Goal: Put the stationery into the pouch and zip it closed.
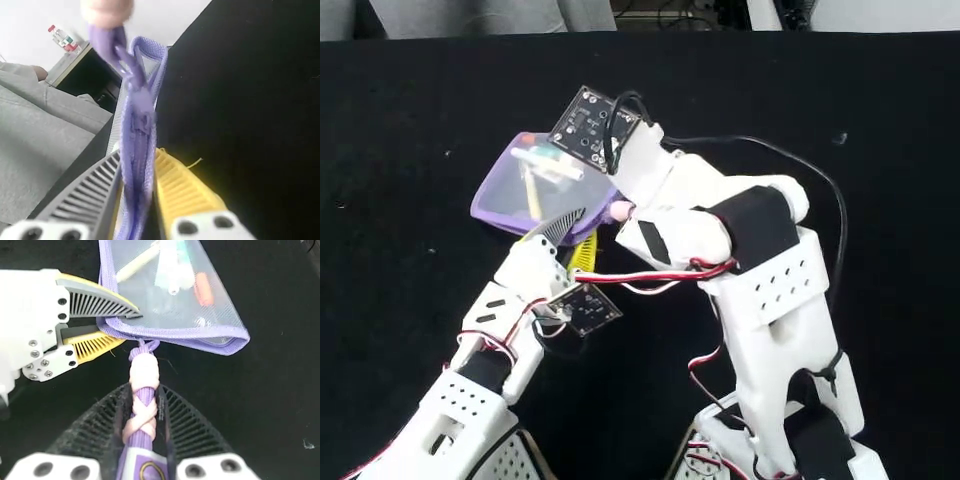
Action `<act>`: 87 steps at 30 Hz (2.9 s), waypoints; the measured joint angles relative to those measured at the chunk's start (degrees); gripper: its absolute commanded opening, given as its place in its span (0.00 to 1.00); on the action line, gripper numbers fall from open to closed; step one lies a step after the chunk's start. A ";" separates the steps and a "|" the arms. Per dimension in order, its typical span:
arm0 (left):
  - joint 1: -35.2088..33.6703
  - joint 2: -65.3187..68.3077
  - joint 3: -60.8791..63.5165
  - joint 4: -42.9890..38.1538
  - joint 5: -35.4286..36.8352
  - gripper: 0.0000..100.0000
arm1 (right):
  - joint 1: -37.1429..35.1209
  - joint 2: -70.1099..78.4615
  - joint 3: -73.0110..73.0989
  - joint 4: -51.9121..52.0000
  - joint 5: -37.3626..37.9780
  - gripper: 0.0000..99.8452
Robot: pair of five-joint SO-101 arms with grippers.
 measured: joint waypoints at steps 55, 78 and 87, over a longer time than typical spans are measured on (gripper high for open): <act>-1.14 -33.49 0.35 35.25 7.65 0.03 | 31.38 22.95 0.09 -34.20 1.76 0.01; -6.42 -35.25 0.26 40.79 14.95 0.28 | 32.44 24.00 0.00 -33.05 1.76 0.02; -8.26 -35.69 0.26 42.20 15.91 0.28 | 29.27 24.53 0.00 -30.07 1.76 0.08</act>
